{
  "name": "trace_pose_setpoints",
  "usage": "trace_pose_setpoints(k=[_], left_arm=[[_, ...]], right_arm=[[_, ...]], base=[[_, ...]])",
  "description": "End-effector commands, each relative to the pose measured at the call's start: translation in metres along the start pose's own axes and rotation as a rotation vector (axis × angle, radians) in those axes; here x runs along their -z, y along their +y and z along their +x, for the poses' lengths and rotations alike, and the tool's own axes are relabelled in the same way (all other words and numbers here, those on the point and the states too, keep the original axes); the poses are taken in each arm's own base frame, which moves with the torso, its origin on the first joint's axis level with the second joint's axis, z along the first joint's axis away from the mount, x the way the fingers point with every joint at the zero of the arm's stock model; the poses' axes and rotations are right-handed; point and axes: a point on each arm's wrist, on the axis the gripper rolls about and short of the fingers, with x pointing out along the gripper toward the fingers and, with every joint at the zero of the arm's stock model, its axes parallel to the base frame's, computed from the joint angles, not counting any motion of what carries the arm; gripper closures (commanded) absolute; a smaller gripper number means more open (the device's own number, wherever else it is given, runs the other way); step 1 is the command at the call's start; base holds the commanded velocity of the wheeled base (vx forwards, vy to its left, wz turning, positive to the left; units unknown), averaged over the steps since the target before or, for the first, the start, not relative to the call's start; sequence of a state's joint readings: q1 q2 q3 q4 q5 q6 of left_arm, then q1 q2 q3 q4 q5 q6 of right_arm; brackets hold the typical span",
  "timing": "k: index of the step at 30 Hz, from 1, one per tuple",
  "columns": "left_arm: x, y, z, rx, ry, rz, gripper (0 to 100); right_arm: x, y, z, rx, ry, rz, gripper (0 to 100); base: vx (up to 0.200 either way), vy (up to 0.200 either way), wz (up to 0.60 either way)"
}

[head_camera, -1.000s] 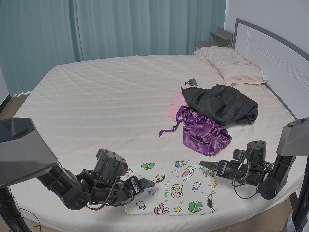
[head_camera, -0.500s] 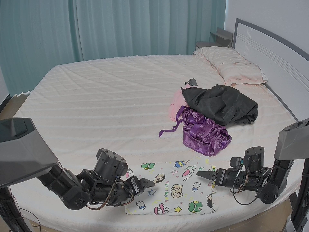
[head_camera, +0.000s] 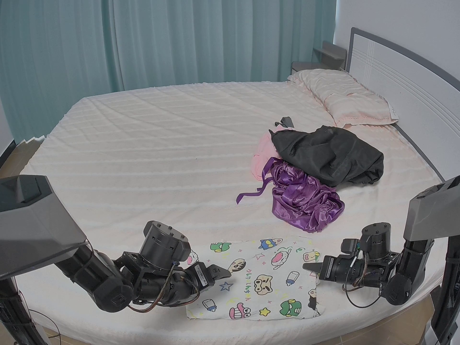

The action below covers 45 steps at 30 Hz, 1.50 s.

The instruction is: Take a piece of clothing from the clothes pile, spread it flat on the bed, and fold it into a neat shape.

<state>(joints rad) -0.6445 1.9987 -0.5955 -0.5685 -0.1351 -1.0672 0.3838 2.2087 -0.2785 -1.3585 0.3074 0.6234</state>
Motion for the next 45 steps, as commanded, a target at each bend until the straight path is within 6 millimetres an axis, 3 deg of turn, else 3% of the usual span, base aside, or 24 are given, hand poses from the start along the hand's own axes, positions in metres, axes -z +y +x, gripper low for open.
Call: trace_pose_setpoints(k=[1,18,19,25,30,31,32,35,37,38,39,40,45], left_arm=[[0.0,0.0,0.0,0.0,0.0,-0.001,0],[0.0,0.0,0.0,-0.001,0.0,-0.001,0],[0.0,0.0,0.0,0.0,0.0,-0.001,0],[-0.006,-0.006,-0.01,0.032,-0.037,0.002,0],[-0.025,-0.021,-0.054,0.137,-0.173,0.015,0],[-0.026,-0.021,-0.056,0.138,-0.178,0.015,0],[-0.033,-0.023,-0.076,0.165,-0.243,0.036,0],[-0.036,-0.022,-0.112,0.175,-0.362,0.066,0],[-0.032,-0.02,-0.135,0.162,-0.431,0.082,0],[-0.032,-0.02,-0.135,0.162,-0.431,0.082,0],[-0.025,-0.015,-0.156,0.148,-0.51,0.1,0],[-0.024,-0.015,-0.159,0.146,-0.523,0.101,0],[0.001,0.007,-0.213,0.136,-0.769,0.134,0]], right_arm=[[0.003,-0.001,-0.005,0.004,-0.001,0.0,100],[0.009,-0.009,-0.011,0.03,0.007,0.005,100],[0.009,-0.01,-0.012,0.034,0.003,0.008,0],[-0.005,-0.003,-0.025,0.012,-0.065,-0.01,0],[-0.026,0.011,-0.06,-0.012,-0.214,-0.035,0],[-0.027,0.012,-0.061,-0.013,-0.218,-0.035,0],[-0.03,0.017,-0.075,-0.018,-0.264,-0.042,0],[-0.027,0.023,-0.097,-0.001,-0.327,-0.062,0],[-0.023,0.027,-0.111,0.027,-0.372,-0.09,0],[-0.023,0.027,-0.111,0.027,-0.372,-0.09,0],[-0.018,0.032,-0.127,0.056,-0.421,-0.132,0],[-0.019,0.033,-0.129,0.057,-0.432,-0.137,0],[-0.018,0.054,-0.176,0.05,-0.619,-0.171,0]], base=[[0.0,0.0,0.0],[0.0,0.0,0.0],[0.0,0.0,0.0],[0.0,0.0,0.0],[0.0,0.0,0.0],[0.0,0.0,0.0],[0.0,0.0,0.0],[0.0,0.0,0.0],[0.0,0.0,0.0],[0.0,0.0,0.0],[0.0,0.0,0.0],[0.0,0.0,0.0],[0.0,0.0,0.0]])
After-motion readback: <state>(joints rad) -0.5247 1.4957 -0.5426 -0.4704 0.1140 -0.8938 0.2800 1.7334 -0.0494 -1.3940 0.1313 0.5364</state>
